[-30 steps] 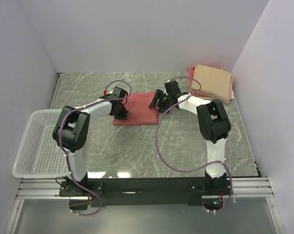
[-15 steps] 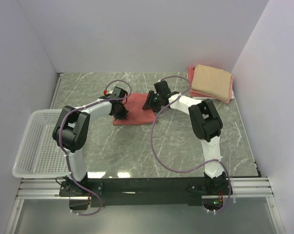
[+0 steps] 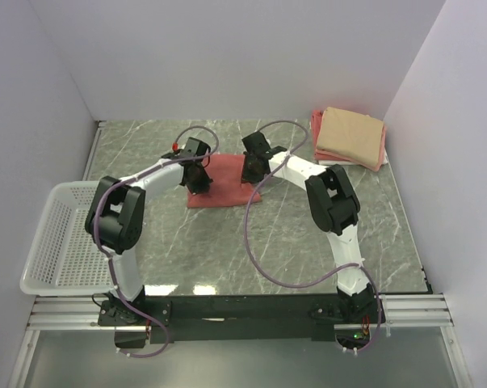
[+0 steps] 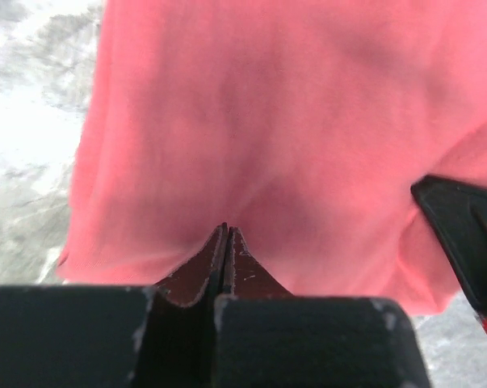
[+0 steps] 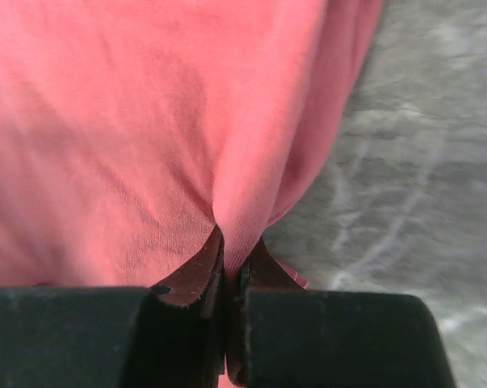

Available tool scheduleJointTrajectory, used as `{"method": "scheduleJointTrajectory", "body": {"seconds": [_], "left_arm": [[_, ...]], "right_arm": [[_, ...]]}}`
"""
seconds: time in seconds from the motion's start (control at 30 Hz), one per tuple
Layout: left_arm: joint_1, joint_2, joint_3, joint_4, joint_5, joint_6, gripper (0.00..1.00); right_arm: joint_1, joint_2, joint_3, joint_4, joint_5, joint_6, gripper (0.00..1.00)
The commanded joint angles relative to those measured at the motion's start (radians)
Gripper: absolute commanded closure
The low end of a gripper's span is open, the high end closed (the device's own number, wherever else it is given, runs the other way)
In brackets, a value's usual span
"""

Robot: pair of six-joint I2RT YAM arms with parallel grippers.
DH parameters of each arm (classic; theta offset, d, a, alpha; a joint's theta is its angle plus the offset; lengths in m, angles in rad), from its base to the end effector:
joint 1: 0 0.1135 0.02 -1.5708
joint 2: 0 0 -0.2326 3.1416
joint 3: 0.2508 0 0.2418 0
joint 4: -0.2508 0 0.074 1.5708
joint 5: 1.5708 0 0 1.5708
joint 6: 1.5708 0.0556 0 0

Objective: Fold and stack the t-shirts
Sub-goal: Neatly place the folded tshirt to the corner

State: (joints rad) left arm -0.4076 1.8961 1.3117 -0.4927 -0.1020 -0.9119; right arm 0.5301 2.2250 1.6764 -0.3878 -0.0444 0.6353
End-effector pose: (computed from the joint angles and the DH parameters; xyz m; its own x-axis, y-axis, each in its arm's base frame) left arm 0.3549 -0.1471 0.1409 -0.7717 -0.5235 -0.3610 -0.4249 0.8469 -0.3198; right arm 0.4038 0.2395 0.1228 -0.8725 0.1758 -0.4558 -0.0125 0.9247 0.3805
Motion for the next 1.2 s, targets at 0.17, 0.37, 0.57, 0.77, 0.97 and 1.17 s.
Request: {"method": "scheduleJointTrajectory", "body": {"seconds": [0.17, 0.37, 0.57, 0.77, 0.97, 1.17], "left_arm": [[0.029, -0.221, 0.02, -0.086, 0.001, 0.106, 0.99], [0.029, -0.337, -0.074, -0.083, 0.044, 0.156, 0.99], [0.03, -0.411, -0.155, -0.069, 0.094, 0.217, 0.99], [0.03, -0.446, -0.163, -0.086, 0.18, 0.275, 0.99], [0.033, -0.45, -0.16, -0.098, 0.196, 0.327, 0.99], [0.039, -0.445, -0.175, -0.084, 0.205, 0.344, 0.99]], "right_arm": [[-0.001, -0.005, 0.14, -0.24, 0.483, -0.218, 1.0], [-0.056, 0.019, 0.244, -0.289, 0.597, -0.365, 1.0], [-0.084, 0.024, 0.337, -0.298, 0.711, -0.563, 1.0], [-0.134, 0.024, 0.413, -0.269, 0.761, -0.73, 1.0], [-0.15, 0.05, 0.555, -0.269, 0.776, -0.862, 1.0], [-0.188, 0.094, 0.686, -0.273, 0.808, -0.931, 1.0]]}}
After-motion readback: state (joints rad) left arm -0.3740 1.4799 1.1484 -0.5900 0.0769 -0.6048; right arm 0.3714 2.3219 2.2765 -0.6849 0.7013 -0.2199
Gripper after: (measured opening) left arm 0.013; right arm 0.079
